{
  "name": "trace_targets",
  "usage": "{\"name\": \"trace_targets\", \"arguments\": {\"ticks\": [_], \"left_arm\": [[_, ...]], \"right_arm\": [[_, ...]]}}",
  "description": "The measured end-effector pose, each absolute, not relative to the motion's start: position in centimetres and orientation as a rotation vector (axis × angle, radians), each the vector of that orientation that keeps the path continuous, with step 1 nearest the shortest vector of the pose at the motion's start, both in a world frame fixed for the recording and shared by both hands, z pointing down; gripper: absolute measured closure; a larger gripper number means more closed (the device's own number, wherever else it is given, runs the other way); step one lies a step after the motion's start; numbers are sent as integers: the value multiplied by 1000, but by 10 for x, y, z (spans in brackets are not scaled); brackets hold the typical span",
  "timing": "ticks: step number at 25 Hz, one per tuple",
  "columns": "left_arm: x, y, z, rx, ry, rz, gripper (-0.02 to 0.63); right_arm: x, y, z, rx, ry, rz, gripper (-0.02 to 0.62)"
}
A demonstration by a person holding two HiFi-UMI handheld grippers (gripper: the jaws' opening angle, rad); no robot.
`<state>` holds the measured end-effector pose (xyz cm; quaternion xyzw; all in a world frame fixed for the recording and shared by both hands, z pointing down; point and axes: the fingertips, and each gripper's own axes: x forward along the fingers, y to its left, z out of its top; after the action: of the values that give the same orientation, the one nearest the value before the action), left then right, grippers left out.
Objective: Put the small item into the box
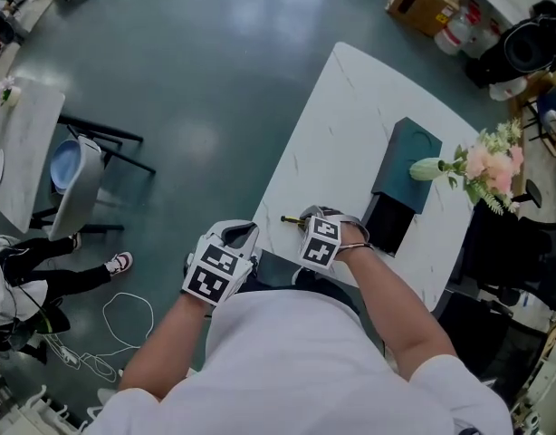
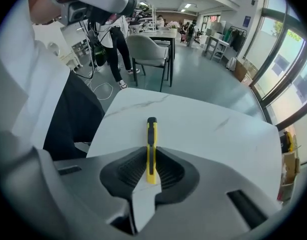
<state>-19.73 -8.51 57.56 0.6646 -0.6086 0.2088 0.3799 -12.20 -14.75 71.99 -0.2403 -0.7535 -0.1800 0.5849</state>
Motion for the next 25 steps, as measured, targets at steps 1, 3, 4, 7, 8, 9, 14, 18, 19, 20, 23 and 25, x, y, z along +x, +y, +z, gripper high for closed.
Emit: {"name": "trace_targets", "arguments": {"ticks": [1, 3, 4, 7, 8, 9, 14, 18, 19, 20, 23, 25], "left_arm": [[-198, -86, 575, 1700, -1554, 535, 589], [-199, -89, 575, 1708, -1553, 539, 589], [-200, -91, 574, 1713, -1552, 542, 589], [-199, -98, 573, 1728, -1547, 548, 589], [-198, -100, 572, 1733, -1544, 551, 589], [-197, -103, 572, 1739, -1541, 555, 589], [-189, -119, 568, 1780, -1524, 578, 589], [-180, -135, 561, 1828, -1508, 606, 589], [-177, -141, 559, 1840, -1505, 612, 589], [-175, -146, 557, 1853, -1503, 618, 589], [-167, -160, 552, 1883, -1499, 633, 589], [-161, -170, 549, 1905, -1497, 641, 589]], "right_arm": [[-121, -148, 720, -556, -1754, -427, 528], [-121, -150, 718, -545, -1757, -436, 528], [-121, -151, 715, -538, -1765, -434, 528], [-124, -154, 705, -510, -1802, -425, 528], [-125, -156, 701, -498, -1817, -421, 528], [-126, -158, 697, -485, -1831, -417, 528], [-126, -168, 668, -420, -1912, -401, 528], [-123, -179, 641, -341, -2008, -362, 528], [-121, -183, 634, -317, -2031, -356, 528], [-119, -187, 629, -293, -2052, -352, 528], [-111, -197, 614, -227, -2105, -348, 528], [-104, -203, 606, -185, -2137, -334, 528]]}}
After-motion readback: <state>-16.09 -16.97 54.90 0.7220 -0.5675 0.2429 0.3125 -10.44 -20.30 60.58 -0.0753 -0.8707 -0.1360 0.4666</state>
